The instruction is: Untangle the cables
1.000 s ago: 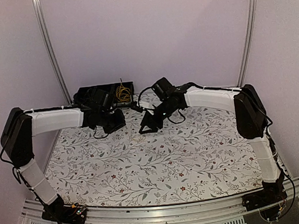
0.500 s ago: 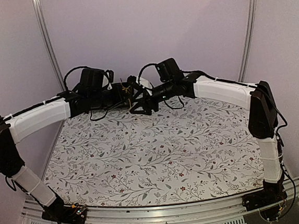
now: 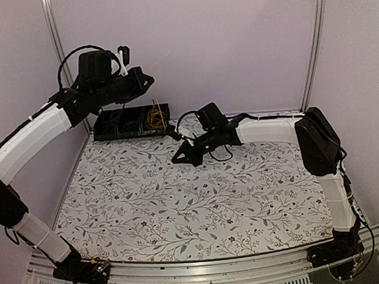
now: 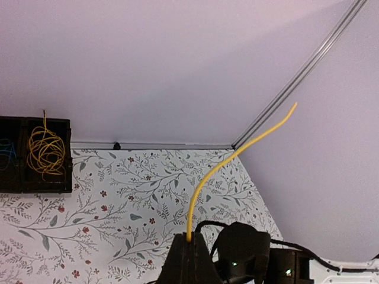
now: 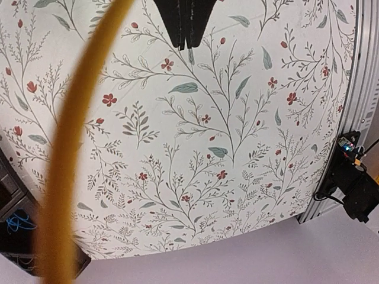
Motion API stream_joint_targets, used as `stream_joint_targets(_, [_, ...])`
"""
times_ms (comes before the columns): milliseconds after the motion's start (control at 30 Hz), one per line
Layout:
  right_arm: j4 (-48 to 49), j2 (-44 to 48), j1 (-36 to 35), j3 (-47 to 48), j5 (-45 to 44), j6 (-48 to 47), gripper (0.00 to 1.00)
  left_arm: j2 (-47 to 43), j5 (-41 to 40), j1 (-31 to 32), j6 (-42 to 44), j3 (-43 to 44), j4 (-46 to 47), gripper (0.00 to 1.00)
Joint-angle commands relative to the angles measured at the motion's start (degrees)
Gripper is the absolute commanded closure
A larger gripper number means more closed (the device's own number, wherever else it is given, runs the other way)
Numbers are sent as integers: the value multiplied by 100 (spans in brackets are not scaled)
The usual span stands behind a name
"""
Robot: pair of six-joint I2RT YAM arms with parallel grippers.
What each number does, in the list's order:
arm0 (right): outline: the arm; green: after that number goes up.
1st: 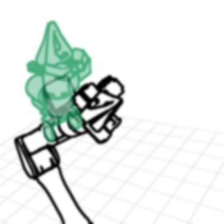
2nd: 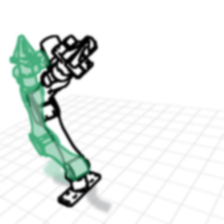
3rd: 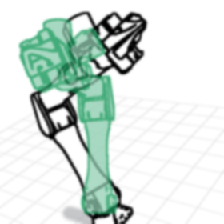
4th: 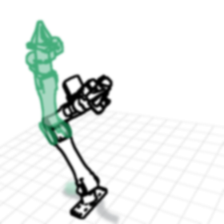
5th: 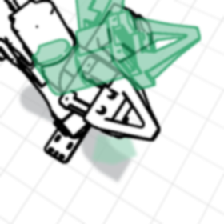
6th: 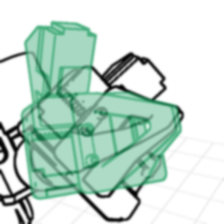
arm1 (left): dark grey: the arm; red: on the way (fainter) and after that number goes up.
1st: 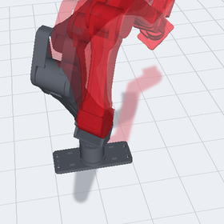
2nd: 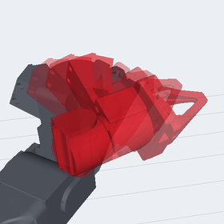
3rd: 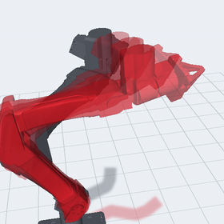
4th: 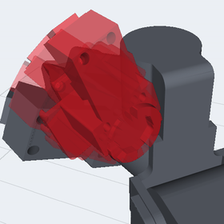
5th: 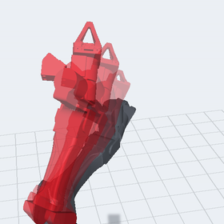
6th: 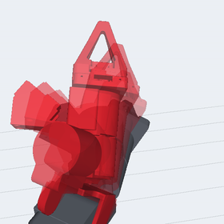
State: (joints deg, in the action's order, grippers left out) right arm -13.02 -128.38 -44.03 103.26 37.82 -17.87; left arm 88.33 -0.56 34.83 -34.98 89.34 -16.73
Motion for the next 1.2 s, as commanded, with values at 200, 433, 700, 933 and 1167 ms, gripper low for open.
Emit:
stream_joint_targets(200, [-182,209,429,-1219,-495,111,68,977,-359,-816,630,1844,481,100])
stream_joint_targets(433, [-427,901,545,-1763,-636,-159,63,2040,153,-1200,615,2416,732,100])
stream_joint_targets(700, [-770,1908,562,-2635,-816,-475,60,3484,511,-1622,401,3510,1057,100])
stream_joint_targets(933, [-1127,2581,587,-3188,-988,-824,59,4488,635,-1803,-13,4466,1479,100])
stream_joint_targets(1167, [-1157,2587,606,-3219,-1028,-885,59,5040,323,-1947,-52,4762,1883,100])
